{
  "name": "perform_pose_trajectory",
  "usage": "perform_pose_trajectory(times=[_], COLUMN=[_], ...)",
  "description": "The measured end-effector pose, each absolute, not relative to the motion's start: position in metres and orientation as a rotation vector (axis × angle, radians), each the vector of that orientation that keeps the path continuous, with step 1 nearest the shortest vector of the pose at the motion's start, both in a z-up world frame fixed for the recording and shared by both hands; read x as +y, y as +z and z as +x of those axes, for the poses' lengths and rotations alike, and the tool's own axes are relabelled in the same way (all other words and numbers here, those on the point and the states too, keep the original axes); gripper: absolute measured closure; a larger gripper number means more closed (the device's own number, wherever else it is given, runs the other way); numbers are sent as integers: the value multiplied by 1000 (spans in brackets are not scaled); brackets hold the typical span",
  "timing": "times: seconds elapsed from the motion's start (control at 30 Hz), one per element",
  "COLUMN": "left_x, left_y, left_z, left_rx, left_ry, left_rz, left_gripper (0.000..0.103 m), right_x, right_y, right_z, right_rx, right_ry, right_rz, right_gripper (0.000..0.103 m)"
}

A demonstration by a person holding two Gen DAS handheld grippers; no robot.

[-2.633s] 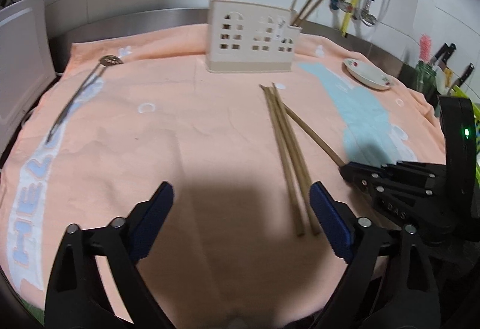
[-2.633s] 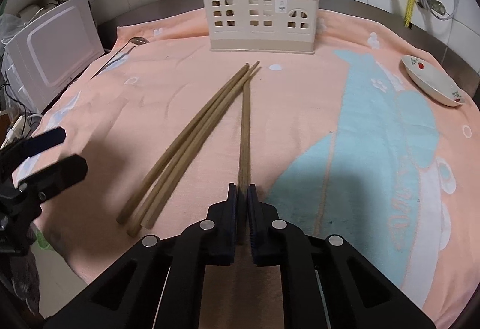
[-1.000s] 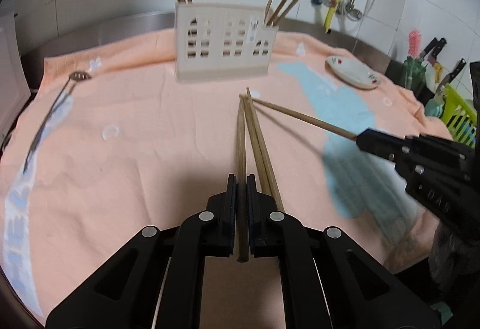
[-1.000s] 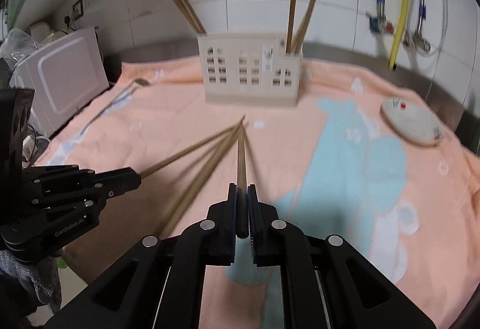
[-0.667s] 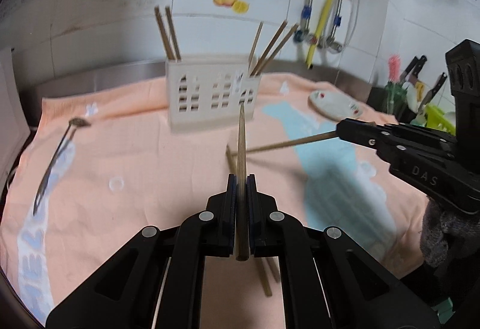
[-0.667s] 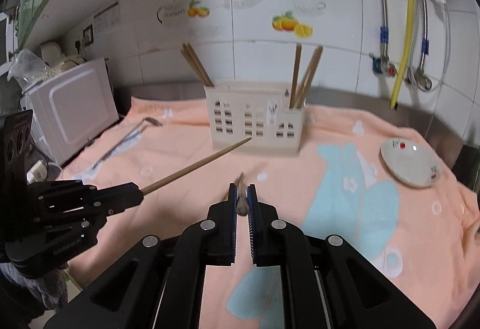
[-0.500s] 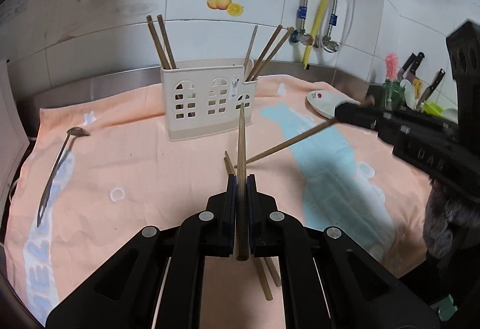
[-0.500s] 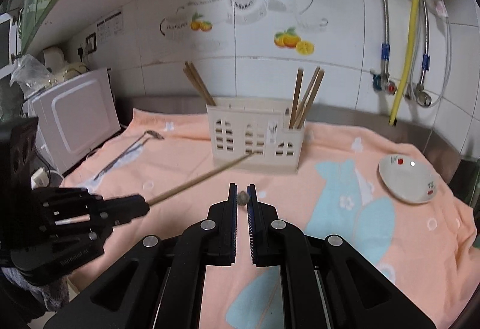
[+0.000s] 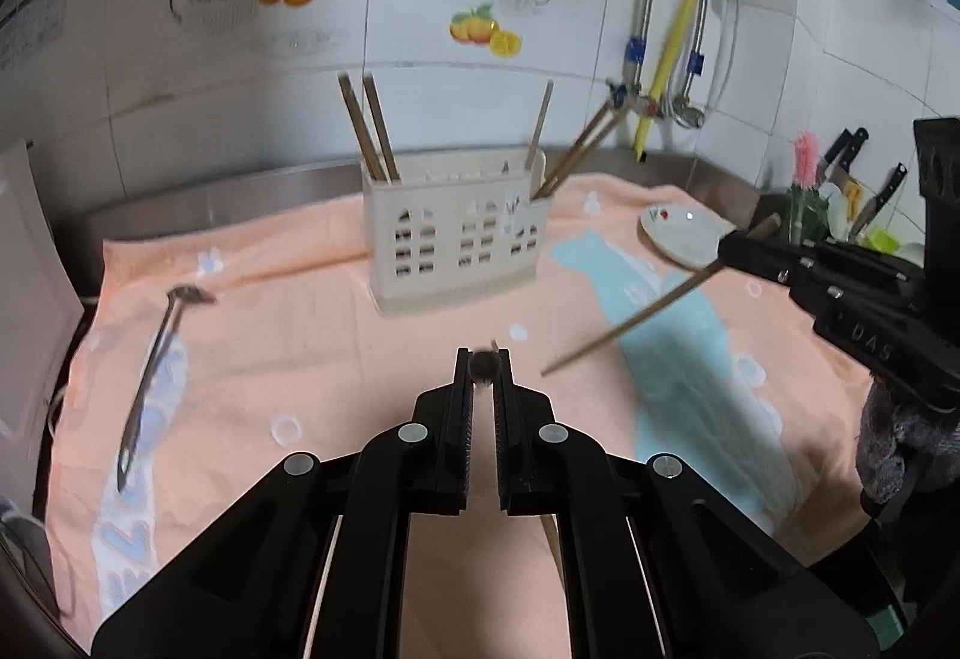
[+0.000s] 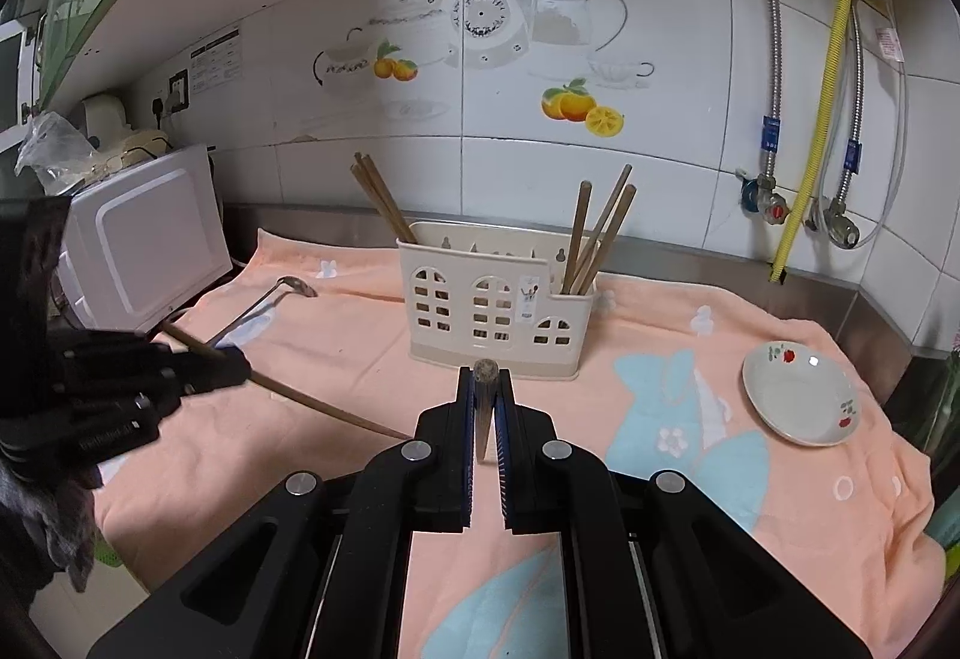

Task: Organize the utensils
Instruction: 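Lift the left gripper's chopstick upright while the right gripper lifts its chopstick, then carry both chopsticks over the white caddy and lower them in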

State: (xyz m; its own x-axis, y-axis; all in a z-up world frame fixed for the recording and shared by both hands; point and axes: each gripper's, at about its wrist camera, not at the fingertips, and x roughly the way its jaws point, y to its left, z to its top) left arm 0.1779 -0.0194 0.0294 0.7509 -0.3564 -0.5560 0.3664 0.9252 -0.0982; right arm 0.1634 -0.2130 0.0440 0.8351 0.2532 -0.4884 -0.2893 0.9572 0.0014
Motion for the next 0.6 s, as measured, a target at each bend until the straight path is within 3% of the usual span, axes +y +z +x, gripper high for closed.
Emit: perform_pose_trajectory(times=[0.23,0.6], left_x=[-25,-45], left_y=[61,141], left_z=[185,214], left_rx=[538,369], left_ry=[-392,-375], left_rz=[30,78], left_gripper=[98,98], right_x=[-216,-226], right_y=[65,145], right_z=[180,223], right_rx=[511,449], right_ry=[309,334], right_rz=[-77,-78], right_gripper=[97,97])
